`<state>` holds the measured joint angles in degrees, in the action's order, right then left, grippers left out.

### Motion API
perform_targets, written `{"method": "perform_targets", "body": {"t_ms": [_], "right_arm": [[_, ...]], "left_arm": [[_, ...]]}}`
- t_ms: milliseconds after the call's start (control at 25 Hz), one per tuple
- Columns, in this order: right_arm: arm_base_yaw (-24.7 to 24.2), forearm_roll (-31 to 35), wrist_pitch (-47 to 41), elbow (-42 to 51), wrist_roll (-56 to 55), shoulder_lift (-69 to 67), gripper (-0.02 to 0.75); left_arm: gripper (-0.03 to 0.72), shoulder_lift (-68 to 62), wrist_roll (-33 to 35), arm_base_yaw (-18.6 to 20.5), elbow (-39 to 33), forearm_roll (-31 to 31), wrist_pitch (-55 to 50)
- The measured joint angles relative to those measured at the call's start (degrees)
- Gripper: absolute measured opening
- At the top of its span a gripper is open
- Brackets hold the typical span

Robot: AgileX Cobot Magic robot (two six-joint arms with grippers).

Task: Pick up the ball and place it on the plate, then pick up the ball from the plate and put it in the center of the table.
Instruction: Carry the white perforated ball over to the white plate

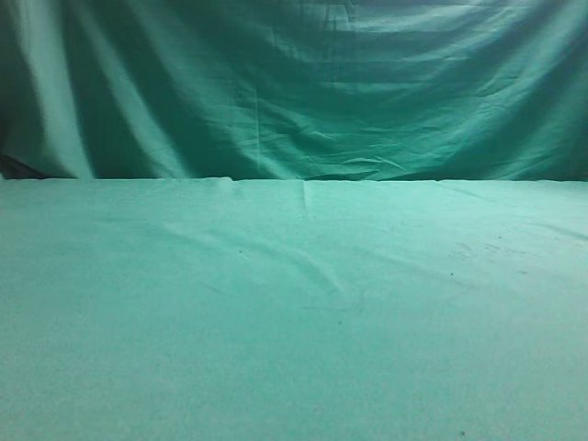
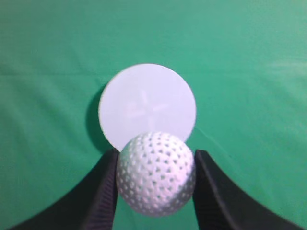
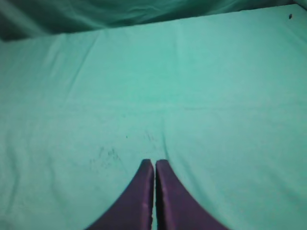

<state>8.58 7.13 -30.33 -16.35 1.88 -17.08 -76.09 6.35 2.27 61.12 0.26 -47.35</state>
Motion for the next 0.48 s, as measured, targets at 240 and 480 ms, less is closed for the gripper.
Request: {"method": "perform_targets", "body": {"t_ms": [240,480], "right_arm": [[0.00,-0.61,-12.68,-6.81,9.29,-11.26,0.000],[0.76,-0.74,-17.44,-11.21,9.76,-22.62,0.000]], "left_arm": [[0.303,-2.17,0.96,0.00,0.00,0.47,-0.30],[0.303,-4.25,1.18,0.00,0.00,2.17,-0.30]]}}
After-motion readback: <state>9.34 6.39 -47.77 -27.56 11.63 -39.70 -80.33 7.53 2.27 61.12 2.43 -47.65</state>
